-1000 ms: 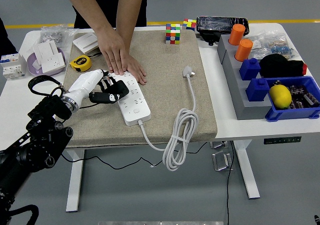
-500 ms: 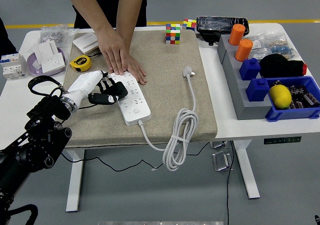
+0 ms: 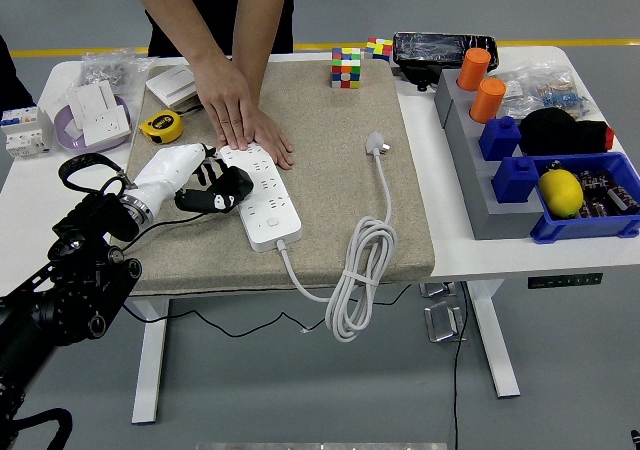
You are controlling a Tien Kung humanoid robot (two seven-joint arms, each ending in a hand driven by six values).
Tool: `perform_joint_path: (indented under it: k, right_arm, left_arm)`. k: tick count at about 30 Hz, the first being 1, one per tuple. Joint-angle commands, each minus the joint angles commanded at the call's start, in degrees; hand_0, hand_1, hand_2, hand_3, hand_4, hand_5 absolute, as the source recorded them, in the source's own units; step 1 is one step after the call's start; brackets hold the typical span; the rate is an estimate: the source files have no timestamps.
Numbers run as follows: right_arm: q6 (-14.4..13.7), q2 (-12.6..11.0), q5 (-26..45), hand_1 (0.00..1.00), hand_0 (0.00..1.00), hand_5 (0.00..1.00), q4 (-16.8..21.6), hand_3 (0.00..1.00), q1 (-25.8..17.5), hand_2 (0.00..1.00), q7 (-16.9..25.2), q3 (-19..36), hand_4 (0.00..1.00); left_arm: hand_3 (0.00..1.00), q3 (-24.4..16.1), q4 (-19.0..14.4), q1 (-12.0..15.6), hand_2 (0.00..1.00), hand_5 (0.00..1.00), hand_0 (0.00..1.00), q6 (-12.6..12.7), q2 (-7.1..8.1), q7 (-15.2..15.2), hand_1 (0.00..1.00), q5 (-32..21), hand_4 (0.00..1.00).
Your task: Pick up the plug,place it near the board,insert it into the board,press the button
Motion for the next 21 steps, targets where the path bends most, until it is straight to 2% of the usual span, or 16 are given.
perform_joint_path:
  k: [4,12,21]
  right_arm:
    - [0.0,-0.1,0.0,0.770,0.816,0.998,0.0,0.753,0.0,0.745,0.0,0.0,0.998]
    - [0.0,-0.2,0.0,0.770,0.815,0.998,0.0,0.752,0.0,0.745,0.0,-0.1,0.998]
    - [0.0,-0.4,0.1,0.770,0.816,0.998,0.0,0.753,0.3,0.745,0.0,0.0,0.998]
  left_arm:
    - [0.362,2.4,-1.0,-0.3,0.292,0.136,0.503,2.1,1.01,-1.2,0.428,0.0,0.480]
    - [0.366,4.6,-2.8,-1.3,0.295,0.130,0.502,5.1,2.38,-2.8,0.432,0.0,0.481]
    - [0.373,7.7,-1.4,-3.4,0.302,0.115,0.501,7.5,4.25,-4.0,0.443,0.0,0.484]
